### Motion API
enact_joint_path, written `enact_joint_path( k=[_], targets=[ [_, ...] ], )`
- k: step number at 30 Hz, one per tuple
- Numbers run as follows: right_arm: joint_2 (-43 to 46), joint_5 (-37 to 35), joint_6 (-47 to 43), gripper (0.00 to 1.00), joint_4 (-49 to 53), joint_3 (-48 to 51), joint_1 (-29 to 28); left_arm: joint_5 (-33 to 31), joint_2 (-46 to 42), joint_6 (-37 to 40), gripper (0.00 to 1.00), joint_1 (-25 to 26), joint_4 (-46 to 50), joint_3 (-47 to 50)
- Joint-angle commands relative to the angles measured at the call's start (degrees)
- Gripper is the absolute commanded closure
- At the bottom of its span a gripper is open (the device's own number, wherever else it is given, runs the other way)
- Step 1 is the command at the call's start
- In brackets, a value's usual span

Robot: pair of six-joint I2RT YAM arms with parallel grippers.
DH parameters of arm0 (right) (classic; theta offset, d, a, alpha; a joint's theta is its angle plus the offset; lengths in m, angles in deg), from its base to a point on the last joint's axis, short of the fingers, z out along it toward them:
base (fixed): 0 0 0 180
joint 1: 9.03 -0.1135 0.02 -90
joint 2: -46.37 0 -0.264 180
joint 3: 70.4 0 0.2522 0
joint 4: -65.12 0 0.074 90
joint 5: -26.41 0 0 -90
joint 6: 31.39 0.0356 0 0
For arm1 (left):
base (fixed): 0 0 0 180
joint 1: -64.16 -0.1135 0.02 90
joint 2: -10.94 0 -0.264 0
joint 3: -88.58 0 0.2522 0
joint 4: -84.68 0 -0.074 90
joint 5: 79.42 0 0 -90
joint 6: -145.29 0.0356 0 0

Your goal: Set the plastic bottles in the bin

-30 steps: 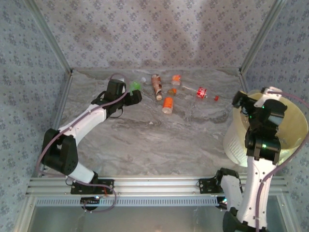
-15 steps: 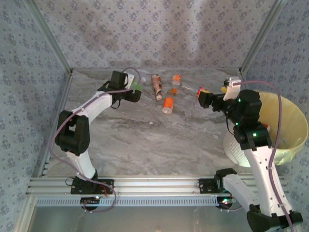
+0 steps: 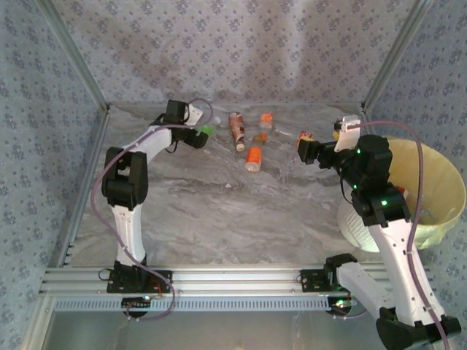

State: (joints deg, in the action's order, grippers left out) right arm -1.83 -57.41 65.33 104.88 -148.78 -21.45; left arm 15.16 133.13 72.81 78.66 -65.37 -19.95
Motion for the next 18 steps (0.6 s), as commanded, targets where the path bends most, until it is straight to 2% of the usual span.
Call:
enact_joint_path(
  k=[1, 6, 9, 14, 16, 18],
  targets=[
    [1.1, -3.9, -2.4, 0.00, 2.5, -2.6, -0.5, 2.4, 3.9, 3.0, 0.02, -0.3, 3.7, -5.5],
    [0.9, -5.6, -3.5, 0.00, 4.5, -4.1, -0.6, 2.0, 10.5, 3.4, 0.03, -0.9, 9.8, -13.8],
    [1.2, -6.8, -3.9, 0.00, 5.2, -5.4, -0.8, 2.8, 13.2, 4.1, 0.06, -1.0, 13.8, -18.3],
    [1.2, -7.9, -4.0, 0.00, 5.3, -5.5, -1.2, 2.2, 15.4, 4.3, 0.23, -0.9, 16.8, -20.5],
    [1.2, -7.9, -3.9, 0.00, 5.4, -5.5, -1.4, 2.2, 14.6, 3.7, 0.35, -0.9, 16.9, -20.0],
    [1.2, -7.8, -3.7, 0.00, 5.6, -5.6, -1.5, 2.3, 13.1, 3.1, 0.42, -0.9, 16.0, -18.6]
  ],
)
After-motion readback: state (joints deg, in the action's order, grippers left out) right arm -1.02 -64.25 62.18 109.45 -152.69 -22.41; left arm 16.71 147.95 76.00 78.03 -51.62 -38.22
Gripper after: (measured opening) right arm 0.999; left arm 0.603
